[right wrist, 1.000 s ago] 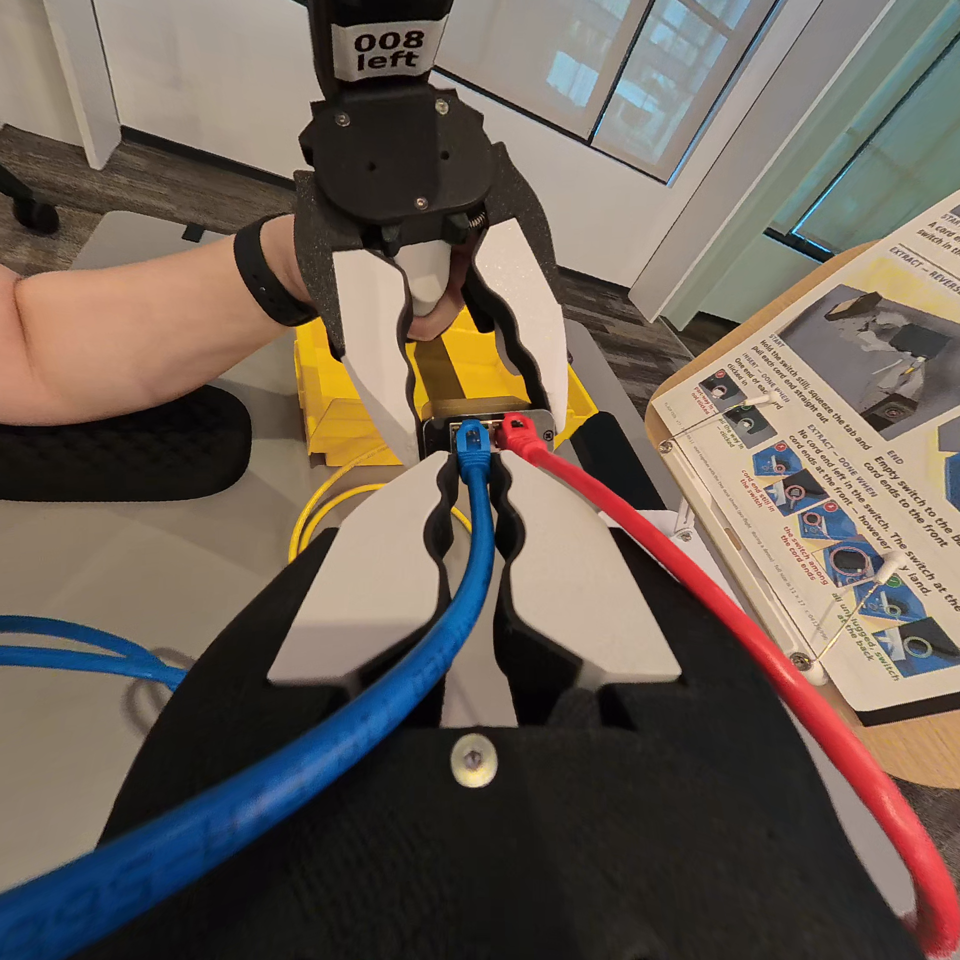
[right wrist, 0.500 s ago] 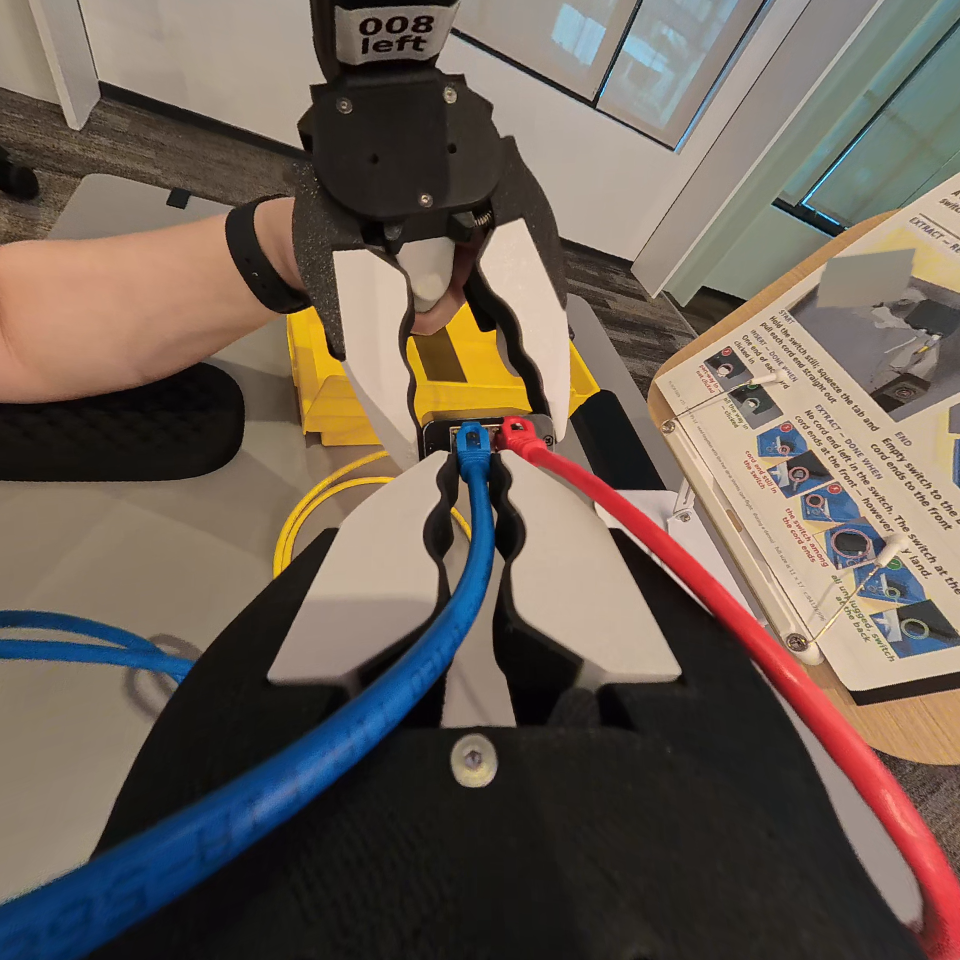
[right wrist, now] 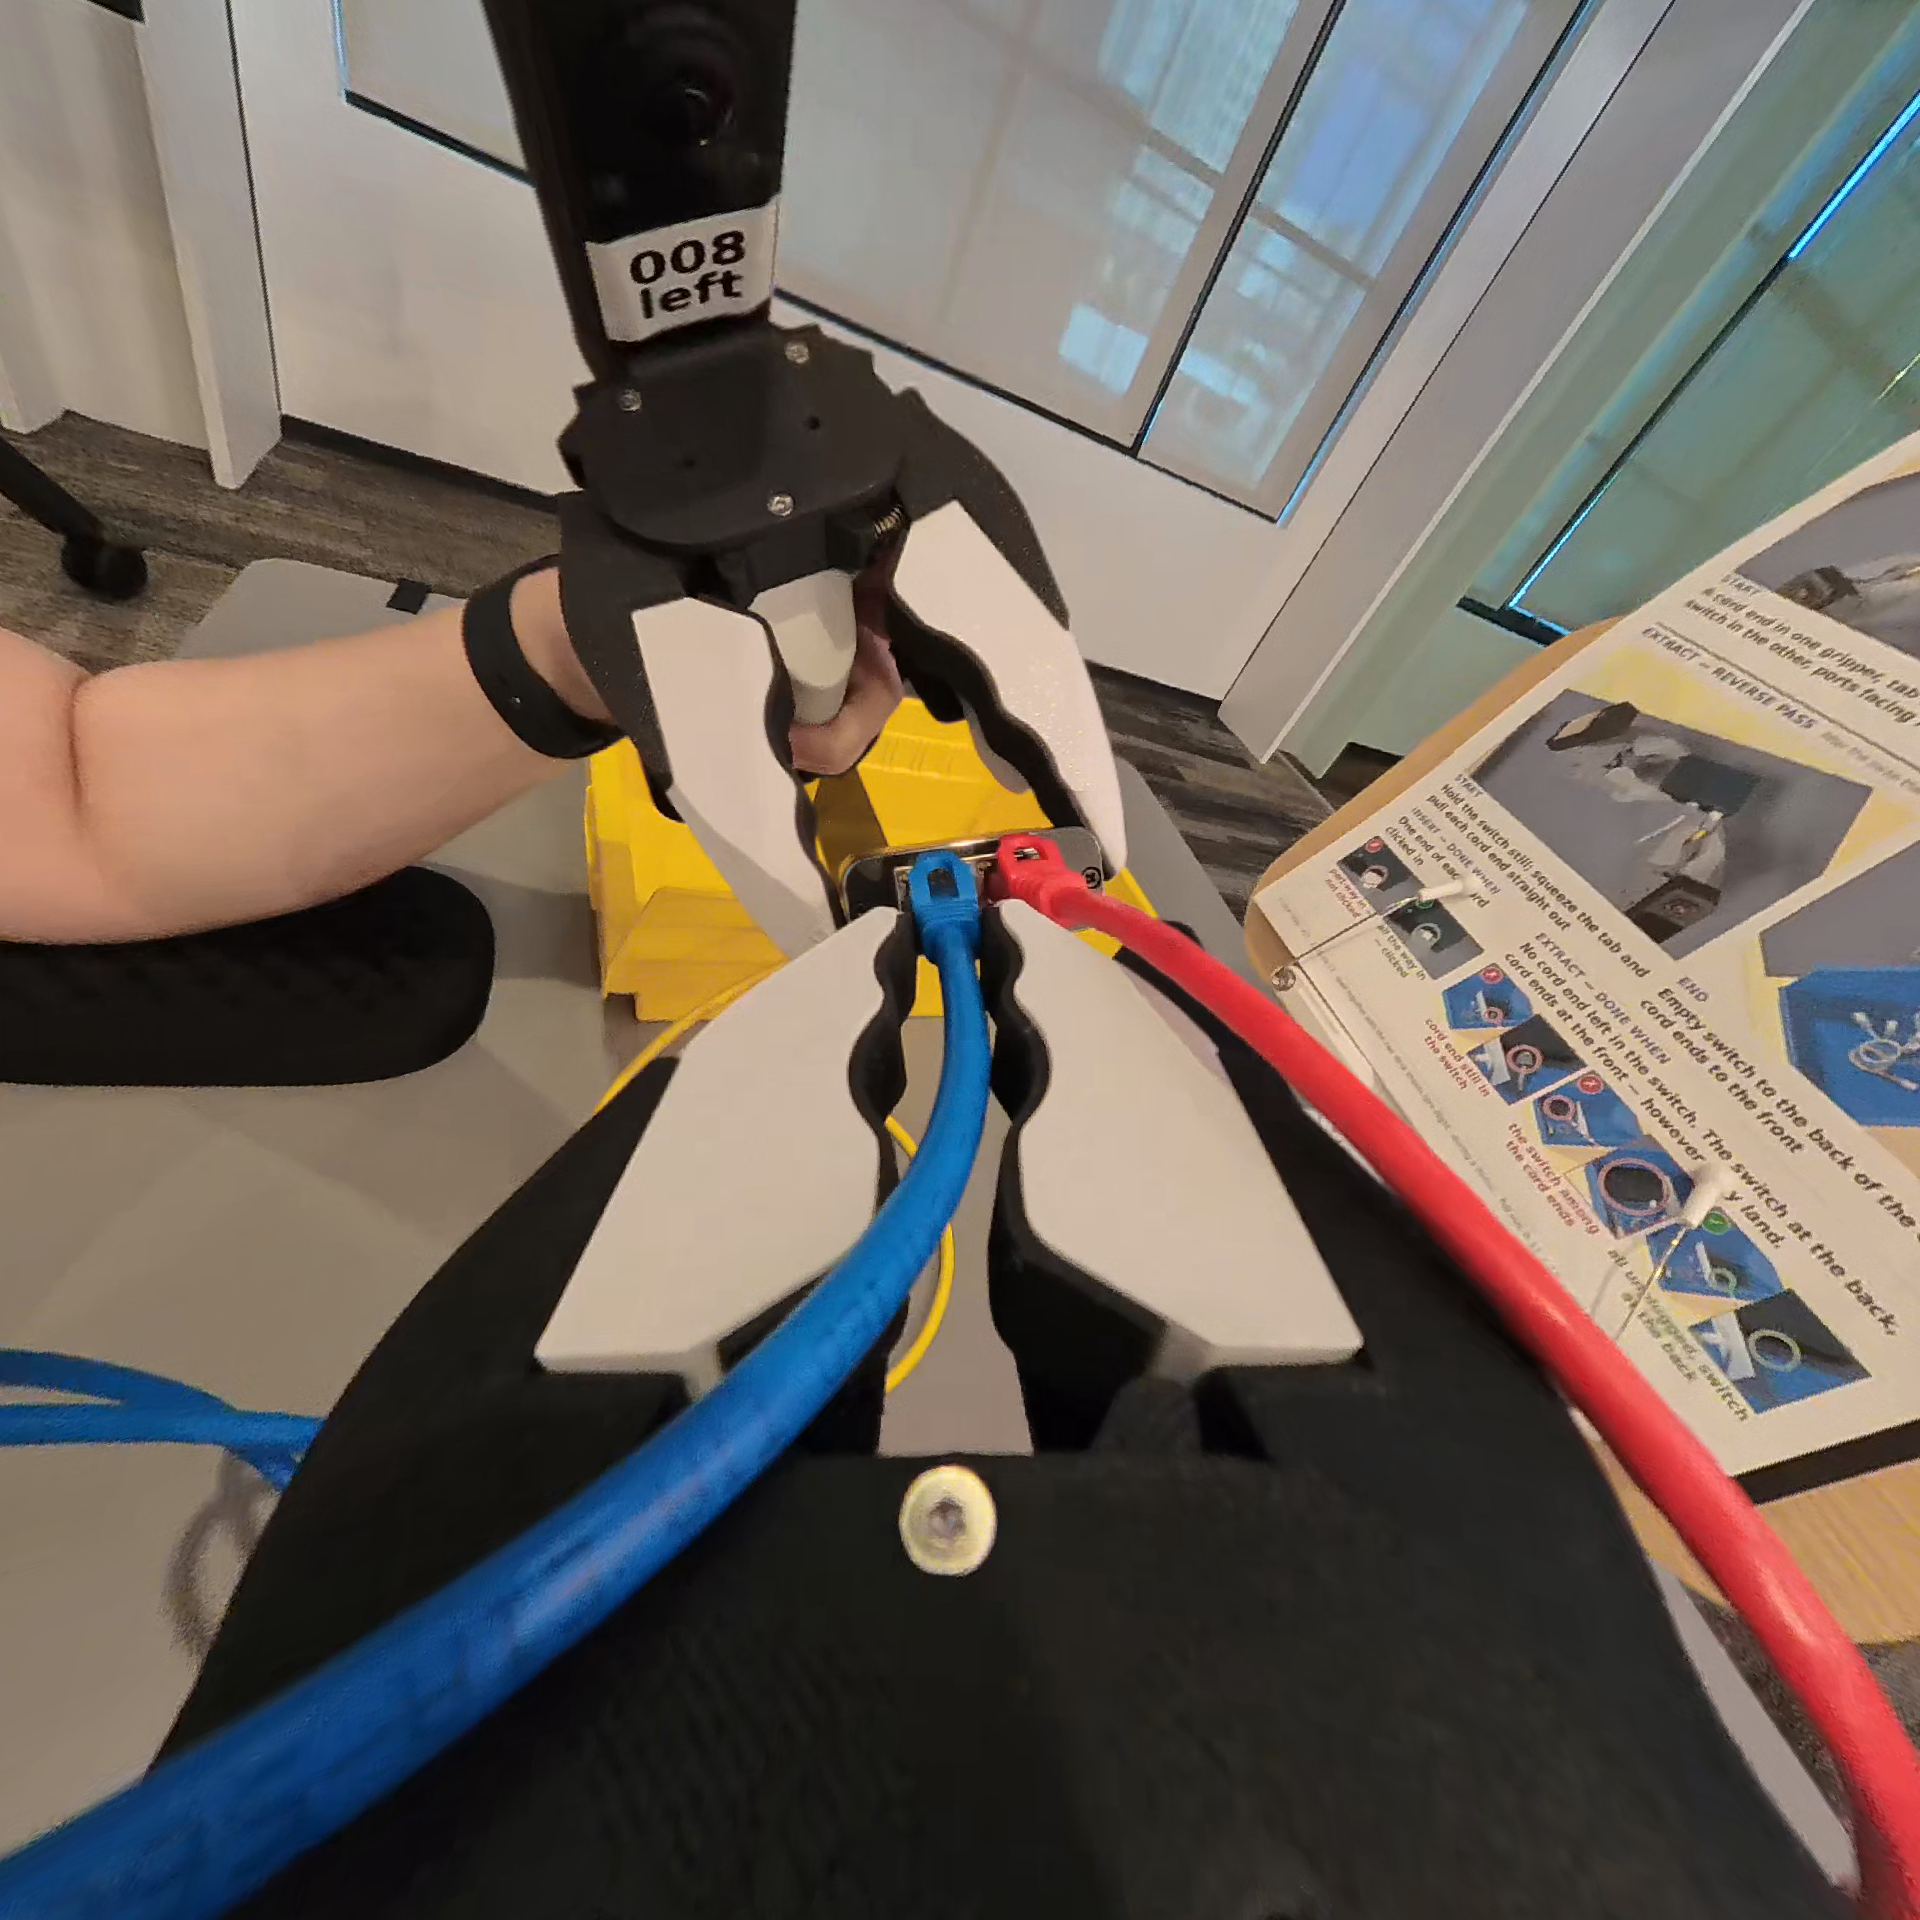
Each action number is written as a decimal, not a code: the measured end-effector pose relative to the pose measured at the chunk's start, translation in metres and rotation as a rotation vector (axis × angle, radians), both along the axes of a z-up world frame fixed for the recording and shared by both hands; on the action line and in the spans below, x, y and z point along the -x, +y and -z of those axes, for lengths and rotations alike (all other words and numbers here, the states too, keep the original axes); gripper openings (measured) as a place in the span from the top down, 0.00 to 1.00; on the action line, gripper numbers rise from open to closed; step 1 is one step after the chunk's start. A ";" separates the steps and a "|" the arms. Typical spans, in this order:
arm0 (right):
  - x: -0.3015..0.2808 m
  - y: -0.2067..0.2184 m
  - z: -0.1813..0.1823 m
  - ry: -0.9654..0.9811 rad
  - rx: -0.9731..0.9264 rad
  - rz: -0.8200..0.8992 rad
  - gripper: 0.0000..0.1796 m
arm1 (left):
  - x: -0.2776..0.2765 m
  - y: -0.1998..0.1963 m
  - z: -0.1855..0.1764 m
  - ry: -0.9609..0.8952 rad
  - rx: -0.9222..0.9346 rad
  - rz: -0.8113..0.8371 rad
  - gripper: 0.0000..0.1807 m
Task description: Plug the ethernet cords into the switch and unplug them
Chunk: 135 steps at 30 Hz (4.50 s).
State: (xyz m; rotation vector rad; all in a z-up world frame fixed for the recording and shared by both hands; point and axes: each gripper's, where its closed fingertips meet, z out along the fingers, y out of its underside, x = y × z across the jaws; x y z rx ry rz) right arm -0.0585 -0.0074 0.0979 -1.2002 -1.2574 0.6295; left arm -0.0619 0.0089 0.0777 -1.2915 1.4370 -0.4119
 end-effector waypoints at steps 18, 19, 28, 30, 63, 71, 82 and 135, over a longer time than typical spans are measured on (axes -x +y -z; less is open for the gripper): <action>0.003 -0.023 -0.025 0.208 -0.286 -0.088 0.93 | 0.003 -0.017 -0.031 0.014 -0.296 -0.087 0.67; 0.002 -0.025 -0.028 0.222 -0.307 -0.089 0.93 | 0.003 -0.019 -0.034 0.004 -0.322 -0.092 0.67; 0.001 -0.031 -0.038 0.246 -0.422 -0.038 0.93 | 0.003 -0.025 -0.052 -0.026 -0.483 -0.159 0.62; 0.000 -0.031 -0.040 0.248 -0.433 -0.023 0.93 | 0.005 -0.023 -0.051 -0.017 -0.496 -0.168 0.59; 0.007 -0.021 -0.047 0.272 -0.081 0.028 0.93 | 0.026 0.007 -0.068 0.159 -1.204 -0.523 0.86; 0.002 -0.016 -0.041 0.237 0.007 0.036 0.93 | 0.021 0.010 -0.060 0.219 -1.184 -0.517 0.86; 0.001 -0.012 -0.033 0.212 0.089 0.025 0.92 | 0.016 0.009 -0.053 0.220 -1.146 -0.481 0.86; -0.005 -0.026 -0.052 0.246 -0.036 -0.016 0.94 | 0.015 0.000 -0.066 0.076 -1.112 -0.443 0.86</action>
